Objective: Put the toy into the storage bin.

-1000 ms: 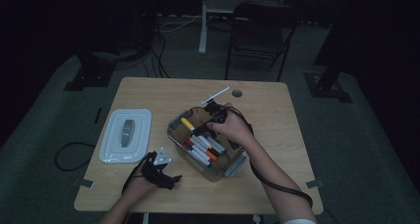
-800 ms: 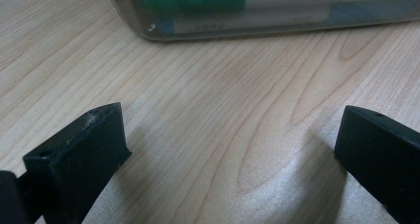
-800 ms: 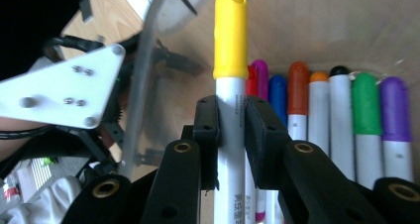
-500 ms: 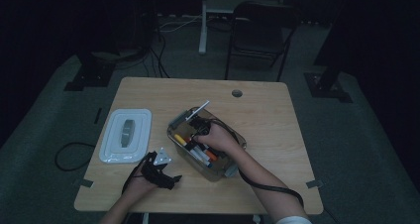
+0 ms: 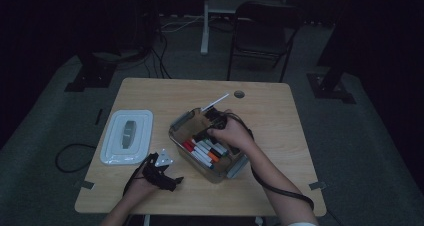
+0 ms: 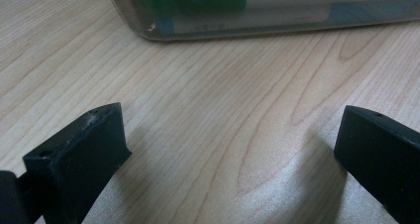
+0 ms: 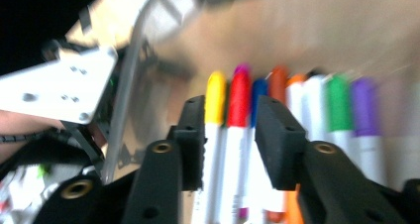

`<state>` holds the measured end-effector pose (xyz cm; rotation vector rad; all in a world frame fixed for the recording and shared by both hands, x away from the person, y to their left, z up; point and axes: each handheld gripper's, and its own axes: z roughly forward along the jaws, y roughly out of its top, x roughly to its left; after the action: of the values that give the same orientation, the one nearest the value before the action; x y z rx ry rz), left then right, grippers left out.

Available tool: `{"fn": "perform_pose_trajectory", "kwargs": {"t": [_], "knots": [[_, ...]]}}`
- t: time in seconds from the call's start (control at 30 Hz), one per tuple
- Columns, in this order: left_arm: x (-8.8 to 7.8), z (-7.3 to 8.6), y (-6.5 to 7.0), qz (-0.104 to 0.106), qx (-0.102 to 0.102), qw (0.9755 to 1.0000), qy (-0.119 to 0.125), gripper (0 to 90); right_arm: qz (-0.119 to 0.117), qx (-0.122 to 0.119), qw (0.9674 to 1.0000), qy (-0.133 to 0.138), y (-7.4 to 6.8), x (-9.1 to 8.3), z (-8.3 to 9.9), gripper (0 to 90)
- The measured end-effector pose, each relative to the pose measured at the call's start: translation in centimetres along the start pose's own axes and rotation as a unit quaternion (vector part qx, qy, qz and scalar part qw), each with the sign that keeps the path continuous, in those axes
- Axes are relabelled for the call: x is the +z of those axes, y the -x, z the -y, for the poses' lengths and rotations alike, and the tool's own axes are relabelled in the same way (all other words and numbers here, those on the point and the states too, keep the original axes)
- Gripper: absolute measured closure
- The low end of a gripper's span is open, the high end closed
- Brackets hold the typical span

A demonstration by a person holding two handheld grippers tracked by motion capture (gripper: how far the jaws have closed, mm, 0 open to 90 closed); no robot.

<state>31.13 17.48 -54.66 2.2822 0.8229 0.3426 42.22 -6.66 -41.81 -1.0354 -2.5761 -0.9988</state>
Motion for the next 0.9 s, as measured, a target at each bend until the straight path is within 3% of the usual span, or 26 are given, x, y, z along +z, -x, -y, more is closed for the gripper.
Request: {"fn": "perform_pose_trajectory", "kwargs": {"t": [0.1, 0.2, 0.4, 0.53, 0.67, 0.77, 0.9], "knots": [[0.0, 0.0, 0.0, 0.000, 0.000, 1.0000, 0.000, 0.4, 0.020, -0.003, 0.9989, 0.043, 1.3, -2.8, 0.2, 56.9], [0.0, 0.0, 0.0, 0.000, 0.000, 1.0000, 0.000, 0.4, 0.042, 0.012, 0.9966, 0.070, 3.2, -5.0, 0.7, 56.3], [0.0, 0.0, 0.0, 0.000, -0.001, 1.0000, 0.001, 0.4, 0.063, 0.065, 0.9913, 0.096, 8.0, -6.4, 1.8, 52.3], [0.0, 0.0, 0.0, 0.000, 0.001, 1.0000, 0.000, 0.4, 0.068, 0.098, 0.9879, 0.099, 11.0, -5.5, 2.8, 52.2], [0.0, 0.0, 0.0, 0.000, 0.000, 1.0000, 0.000, 0.4, 0.076, 0.115, 0.9866, 0.087, 13.4, -3.0, 3.7, 52.1], [0.0, 0.0, 0.0, 0.000, 0.000, 1.0000, 0.000, 0.4, 0.079, 0.110, 0.9882, 0.071, 14.4, -0.9, 3.8, 52.0], [0.0, 0.0, 0.0, 0.000, 0.000, 1.0000, 0.000, 0.4, 0.062, 0.107, 0.9909, 0.054, 14.5, 1.4, 3.4, 52.1]]}}
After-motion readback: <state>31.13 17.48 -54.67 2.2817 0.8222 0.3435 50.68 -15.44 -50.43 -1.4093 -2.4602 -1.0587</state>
